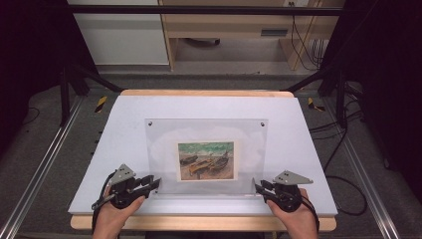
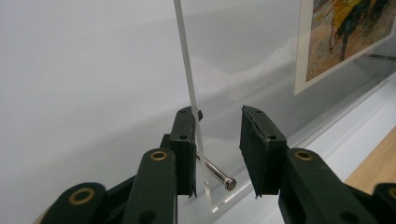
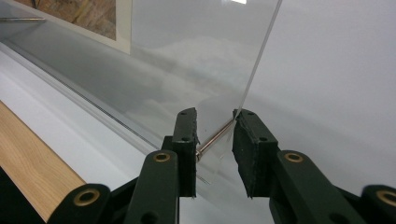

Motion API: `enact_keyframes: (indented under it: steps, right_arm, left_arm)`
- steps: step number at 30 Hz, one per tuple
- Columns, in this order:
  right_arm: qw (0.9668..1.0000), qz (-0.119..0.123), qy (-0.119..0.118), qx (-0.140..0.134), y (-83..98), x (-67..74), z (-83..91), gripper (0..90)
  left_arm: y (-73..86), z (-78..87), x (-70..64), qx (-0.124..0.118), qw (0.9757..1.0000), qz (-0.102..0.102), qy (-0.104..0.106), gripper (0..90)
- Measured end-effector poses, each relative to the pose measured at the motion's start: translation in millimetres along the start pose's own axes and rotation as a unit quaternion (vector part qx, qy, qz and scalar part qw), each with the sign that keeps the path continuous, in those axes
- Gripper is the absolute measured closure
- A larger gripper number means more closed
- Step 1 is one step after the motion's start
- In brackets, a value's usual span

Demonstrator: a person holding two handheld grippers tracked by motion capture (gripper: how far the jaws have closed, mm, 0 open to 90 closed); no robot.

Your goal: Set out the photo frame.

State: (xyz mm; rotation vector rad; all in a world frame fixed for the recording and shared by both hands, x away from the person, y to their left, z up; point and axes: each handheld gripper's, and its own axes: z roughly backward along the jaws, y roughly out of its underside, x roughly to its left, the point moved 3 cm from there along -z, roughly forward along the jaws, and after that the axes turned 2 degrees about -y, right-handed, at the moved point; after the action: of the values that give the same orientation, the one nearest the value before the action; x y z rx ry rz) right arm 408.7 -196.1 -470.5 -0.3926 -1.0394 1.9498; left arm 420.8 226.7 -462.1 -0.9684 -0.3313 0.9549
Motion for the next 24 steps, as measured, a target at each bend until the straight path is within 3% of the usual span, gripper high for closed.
enact_keyframes:
  steps: [24]
  right_arm:
    - [1.0,0.004,0.001,0.008,5.3,3.7,0.9,69.7]
  left_arm:
    - [5.9,2.4,-3.1,0.006,1.0,-0.006,0.003,66.3]
